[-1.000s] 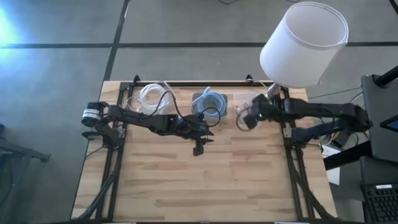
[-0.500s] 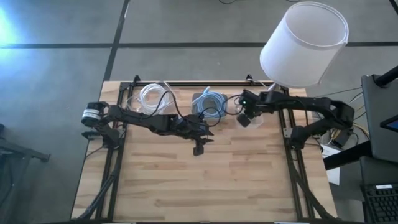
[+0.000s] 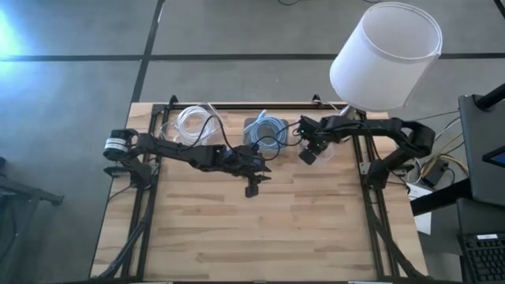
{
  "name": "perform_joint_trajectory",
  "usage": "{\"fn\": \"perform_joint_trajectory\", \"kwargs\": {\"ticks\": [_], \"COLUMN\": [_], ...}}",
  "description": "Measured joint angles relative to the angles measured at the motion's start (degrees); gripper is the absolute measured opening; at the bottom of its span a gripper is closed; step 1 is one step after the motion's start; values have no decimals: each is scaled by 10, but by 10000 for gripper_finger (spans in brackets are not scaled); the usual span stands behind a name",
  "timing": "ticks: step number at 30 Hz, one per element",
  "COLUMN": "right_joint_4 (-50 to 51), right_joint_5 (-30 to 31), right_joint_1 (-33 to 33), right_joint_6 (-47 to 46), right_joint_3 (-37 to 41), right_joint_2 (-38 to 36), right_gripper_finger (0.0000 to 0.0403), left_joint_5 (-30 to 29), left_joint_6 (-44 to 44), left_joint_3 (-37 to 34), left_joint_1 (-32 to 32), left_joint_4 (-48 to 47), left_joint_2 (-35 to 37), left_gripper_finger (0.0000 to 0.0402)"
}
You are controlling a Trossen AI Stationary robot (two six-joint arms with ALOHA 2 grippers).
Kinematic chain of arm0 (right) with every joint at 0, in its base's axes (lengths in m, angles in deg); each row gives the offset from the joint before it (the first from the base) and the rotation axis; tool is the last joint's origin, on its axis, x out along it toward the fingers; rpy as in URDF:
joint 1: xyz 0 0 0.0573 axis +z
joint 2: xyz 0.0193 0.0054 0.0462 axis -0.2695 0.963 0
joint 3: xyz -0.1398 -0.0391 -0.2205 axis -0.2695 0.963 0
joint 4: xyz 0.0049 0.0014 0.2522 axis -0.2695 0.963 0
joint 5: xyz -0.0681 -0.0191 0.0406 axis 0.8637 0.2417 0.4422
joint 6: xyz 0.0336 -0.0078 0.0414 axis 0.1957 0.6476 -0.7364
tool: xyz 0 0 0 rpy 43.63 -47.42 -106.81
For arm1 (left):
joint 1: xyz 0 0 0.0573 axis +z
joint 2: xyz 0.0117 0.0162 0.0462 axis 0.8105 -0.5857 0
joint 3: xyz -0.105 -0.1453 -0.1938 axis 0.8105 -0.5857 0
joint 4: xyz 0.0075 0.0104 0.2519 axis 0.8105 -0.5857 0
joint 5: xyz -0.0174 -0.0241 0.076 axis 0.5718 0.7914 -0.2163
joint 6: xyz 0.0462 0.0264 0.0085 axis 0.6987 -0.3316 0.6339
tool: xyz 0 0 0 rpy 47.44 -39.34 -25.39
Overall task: Pick & Place USB Port
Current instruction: Put the small purple charger cable into the right transparent bin, then return to Home Position
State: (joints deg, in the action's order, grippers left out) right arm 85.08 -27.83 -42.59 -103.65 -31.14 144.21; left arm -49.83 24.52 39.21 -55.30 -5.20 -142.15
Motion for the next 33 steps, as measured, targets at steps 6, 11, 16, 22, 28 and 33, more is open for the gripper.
{"fn": "perform_joint_trajectory", "kwargs": {"ticks": [6, 11, 16, 22, 28, 33], "right_joint_4": [-2, 0, 0, 14, 39, 36], "right_joint_5": [0, 3, 5, 1, -68, -98], "right_joint_1": [0, 0, 0, 1, 19, 69], "right_joint_6": [0, 0, 2, -11, -32, -4], "right_joint_3": [-10, -15, -18, -18, -18, -18], "right_joint_2": [6, -6, -14, -24, -97, -212], "right_gripper_finger": [41, 77, 111, 135, 144, 145], "left_joint_5": [0, 0, 0, 1, 2, 1], "left_joint_6": [0, 0, 0, -4, -13, -14], "left_joint_3": [0, 0, 0, 0, 0, -27], "left_joint_1": [0, 0, 0, 0, 0, 0], "left_joint_4": [0, -1, -1, -7, -28, -33], "left_joint_2": [0, 0, 0, 7, 59, 129], "left_gripper_finger": [124, 124, 124, 124, 124, 124]}}
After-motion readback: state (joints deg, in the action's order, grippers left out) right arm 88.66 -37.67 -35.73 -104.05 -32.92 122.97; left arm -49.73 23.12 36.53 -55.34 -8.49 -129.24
